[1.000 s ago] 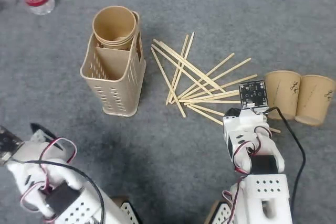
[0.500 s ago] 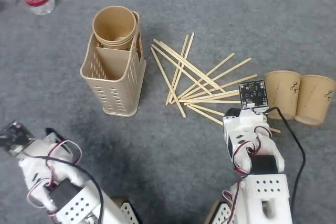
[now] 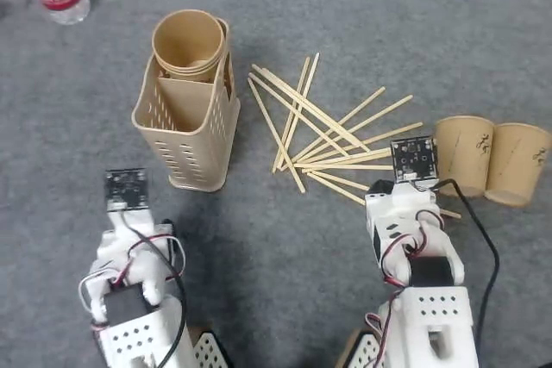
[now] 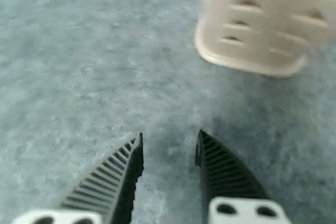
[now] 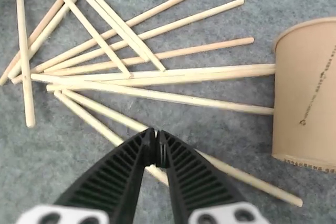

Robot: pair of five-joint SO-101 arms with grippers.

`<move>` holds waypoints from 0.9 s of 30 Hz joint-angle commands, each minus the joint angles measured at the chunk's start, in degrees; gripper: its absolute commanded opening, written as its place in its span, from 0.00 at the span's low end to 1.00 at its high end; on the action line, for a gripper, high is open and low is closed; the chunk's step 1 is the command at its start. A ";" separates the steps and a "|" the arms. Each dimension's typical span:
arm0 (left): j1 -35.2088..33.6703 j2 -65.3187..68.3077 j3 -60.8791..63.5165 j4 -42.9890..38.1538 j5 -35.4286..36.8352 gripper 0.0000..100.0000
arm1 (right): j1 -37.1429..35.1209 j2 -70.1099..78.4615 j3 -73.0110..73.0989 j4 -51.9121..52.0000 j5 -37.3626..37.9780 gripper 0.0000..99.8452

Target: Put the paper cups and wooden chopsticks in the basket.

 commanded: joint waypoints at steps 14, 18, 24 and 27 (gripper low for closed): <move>4.48 -0.44 -0.48 0.62 -1.67 0.16 | -4.88 -0.04 3.16 -5.85 0.00 0.01; 4.31 -0.44 -0.48 0.62 -1.58 0.16 | -5.93 -0.04 3.87 -6.73 0.09 0.01; 4.31 -0.44 -0.48 0.70 -1.49 0.16 | -6.29 0.13 -2.29 2.42 2.37 0.16; 4.31 -0.44 -0.48 0.70 -1.49 0.16 | -7.87 0.48 -7.21 7.87 2.90 0.19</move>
